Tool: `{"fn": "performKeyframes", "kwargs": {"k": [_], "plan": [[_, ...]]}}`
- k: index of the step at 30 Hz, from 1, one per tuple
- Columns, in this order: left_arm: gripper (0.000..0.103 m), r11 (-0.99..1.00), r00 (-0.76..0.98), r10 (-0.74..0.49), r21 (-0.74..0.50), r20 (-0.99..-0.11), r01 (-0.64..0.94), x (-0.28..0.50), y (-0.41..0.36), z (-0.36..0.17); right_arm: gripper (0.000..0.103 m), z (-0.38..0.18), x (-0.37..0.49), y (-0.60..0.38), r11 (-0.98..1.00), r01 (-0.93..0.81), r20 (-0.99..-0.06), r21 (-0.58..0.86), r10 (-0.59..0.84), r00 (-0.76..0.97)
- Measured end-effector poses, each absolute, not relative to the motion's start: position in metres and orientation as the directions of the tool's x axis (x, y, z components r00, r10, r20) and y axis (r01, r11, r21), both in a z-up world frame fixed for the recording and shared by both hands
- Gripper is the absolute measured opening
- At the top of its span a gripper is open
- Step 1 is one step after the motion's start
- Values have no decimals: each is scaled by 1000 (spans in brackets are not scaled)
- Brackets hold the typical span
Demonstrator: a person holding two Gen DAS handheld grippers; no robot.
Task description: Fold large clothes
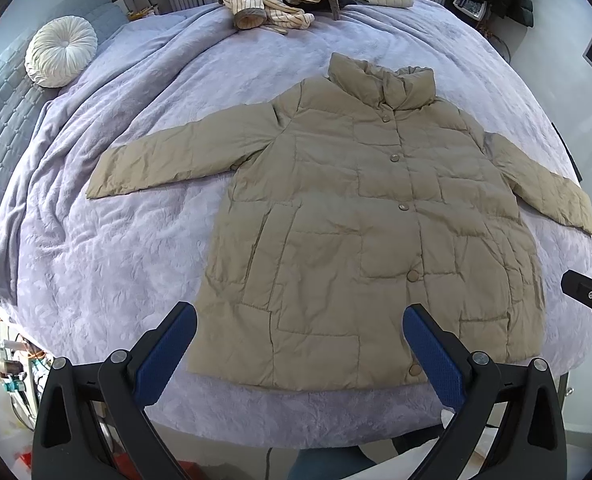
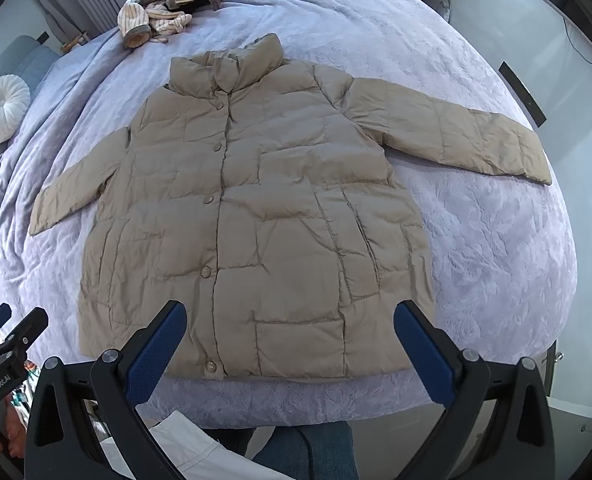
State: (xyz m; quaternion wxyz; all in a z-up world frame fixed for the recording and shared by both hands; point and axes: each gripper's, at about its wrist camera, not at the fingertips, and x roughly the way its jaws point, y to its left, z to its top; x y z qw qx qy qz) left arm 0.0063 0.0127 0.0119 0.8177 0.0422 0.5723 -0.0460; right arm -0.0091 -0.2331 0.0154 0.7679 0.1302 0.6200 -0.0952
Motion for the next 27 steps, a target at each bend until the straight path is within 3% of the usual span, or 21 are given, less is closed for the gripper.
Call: {"fn": "performKeyframes", "kwargs": {"k": [27], "plan": [[103, 992, 342, -27, 17, -939, 124, 6, 13, 12, 103, 16, -9, -234, 949, 307, -975, 69, -2, 224]]}}
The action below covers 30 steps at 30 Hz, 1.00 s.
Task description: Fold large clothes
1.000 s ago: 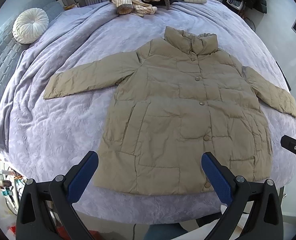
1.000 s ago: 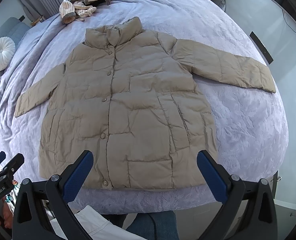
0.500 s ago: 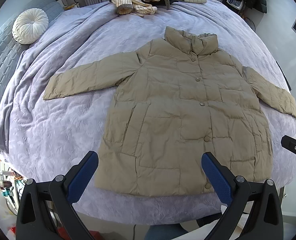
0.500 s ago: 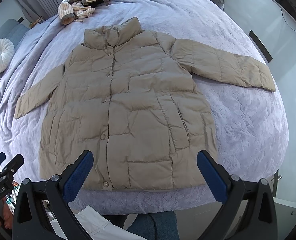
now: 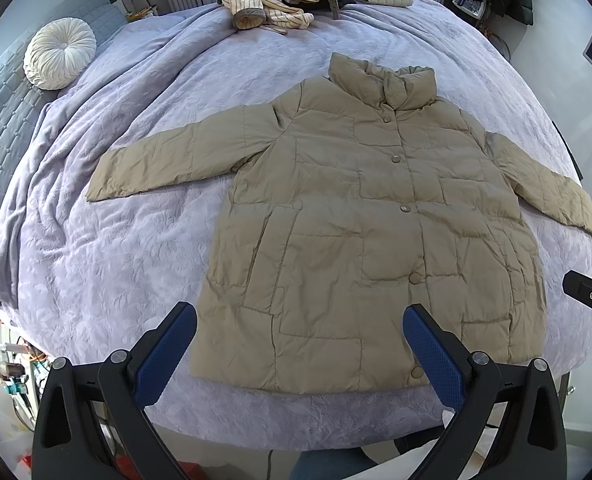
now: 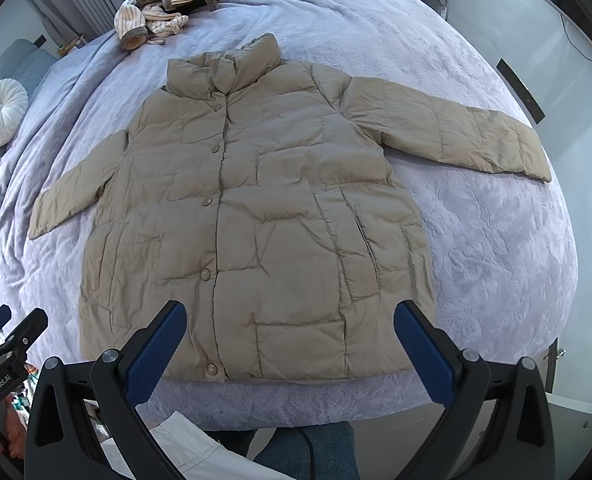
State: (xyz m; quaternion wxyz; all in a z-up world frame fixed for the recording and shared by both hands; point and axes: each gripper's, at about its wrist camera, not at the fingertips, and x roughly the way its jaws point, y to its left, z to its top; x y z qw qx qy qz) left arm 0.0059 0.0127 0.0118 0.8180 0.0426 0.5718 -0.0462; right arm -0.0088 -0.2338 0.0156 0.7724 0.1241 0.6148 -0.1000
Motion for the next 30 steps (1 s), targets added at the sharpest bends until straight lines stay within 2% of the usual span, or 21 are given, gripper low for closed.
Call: {"fn": "performKeyframes", "kwargs": {"k": [30], "plan": [[103, 991, 338, -28, 18, -941, 132, 6, 10, 11, 103, 15, -10, -232, 949, 308, -975, 68, -3, 224]]}}
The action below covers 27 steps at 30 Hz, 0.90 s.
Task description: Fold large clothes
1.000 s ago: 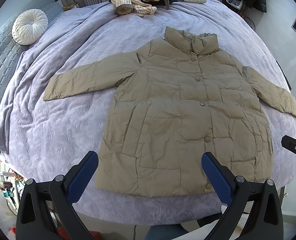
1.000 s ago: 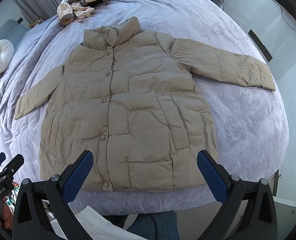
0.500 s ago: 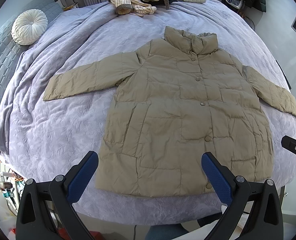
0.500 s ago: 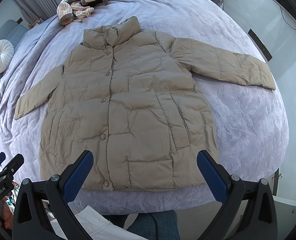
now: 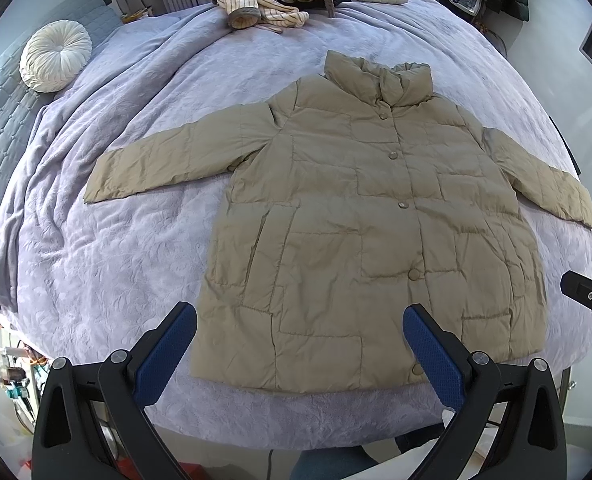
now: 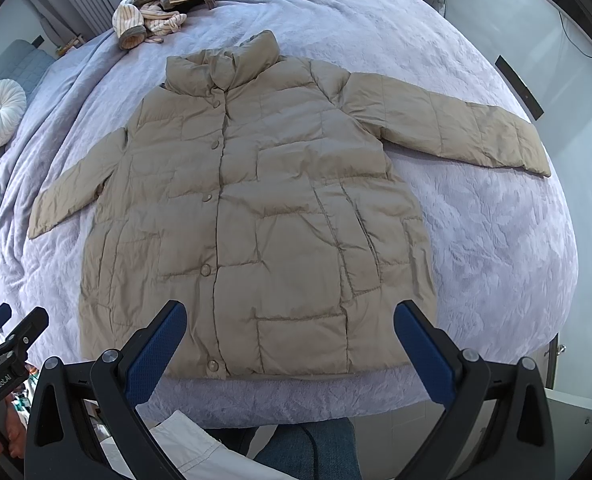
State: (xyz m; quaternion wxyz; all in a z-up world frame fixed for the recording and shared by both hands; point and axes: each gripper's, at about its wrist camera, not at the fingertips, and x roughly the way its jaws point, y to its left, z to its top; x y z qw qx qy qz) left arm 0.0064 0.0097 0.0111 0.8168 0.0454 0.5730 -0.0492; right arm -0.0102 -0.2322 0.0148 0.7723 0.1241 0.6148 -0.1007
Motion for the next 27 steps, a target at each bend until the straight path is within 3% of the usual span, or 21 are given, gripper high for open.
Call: {"fn": "performKeyframes", "kwargs": {"k": [27], "plan": [[103, 990, 291, -79, -41, -953, 134, 30, 40, -8, 103, 3, 7, -212, 949, 303, -977, 91, 26, 214]]}}
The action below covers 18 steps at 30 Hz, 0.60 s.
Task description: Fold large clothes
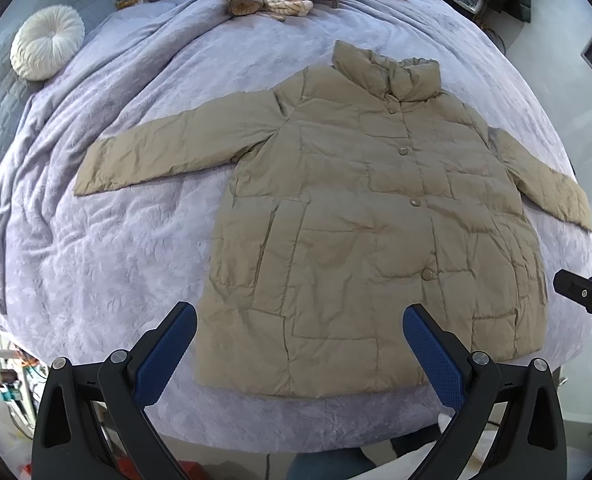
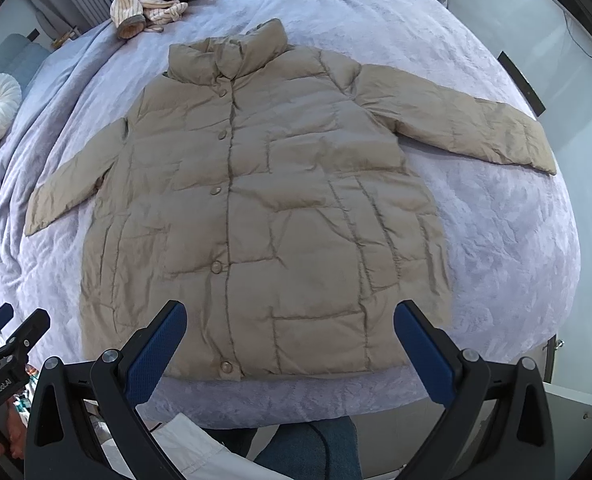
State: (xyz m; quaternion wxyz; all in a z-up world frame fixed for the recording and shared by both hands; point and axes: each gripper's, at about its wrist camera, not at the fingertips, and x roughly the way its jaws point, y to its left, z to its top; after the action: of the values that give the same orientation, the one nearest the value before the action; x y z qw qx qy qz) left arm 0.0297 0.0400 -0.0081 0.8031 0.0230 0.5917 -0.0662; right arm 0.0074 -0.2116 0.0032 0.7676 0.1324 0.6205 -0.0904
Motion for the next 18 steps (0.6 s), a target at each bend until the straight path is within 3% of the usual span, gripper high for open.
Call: {"fn": "performKeyframes", "kwargs": {"k": [9, 13, 18], "plan": [[103, 983, 298, -148, -175, -943, -64, 83, 125, -47, 103, -22, 62, -172, 941, 267, -966, 210, 158, 203], [103, 967, 301, -118, -178, -946, -182, 113, 172, -80, 103, -50, 96, -139, 954, 207, -969, 218, 187, 161], [103, 903, 312, -170, -275, -935, -331, 150, 230, -128, 103, -90, 139, -95, 975, 110, -976, 195, 182, 123]]}}
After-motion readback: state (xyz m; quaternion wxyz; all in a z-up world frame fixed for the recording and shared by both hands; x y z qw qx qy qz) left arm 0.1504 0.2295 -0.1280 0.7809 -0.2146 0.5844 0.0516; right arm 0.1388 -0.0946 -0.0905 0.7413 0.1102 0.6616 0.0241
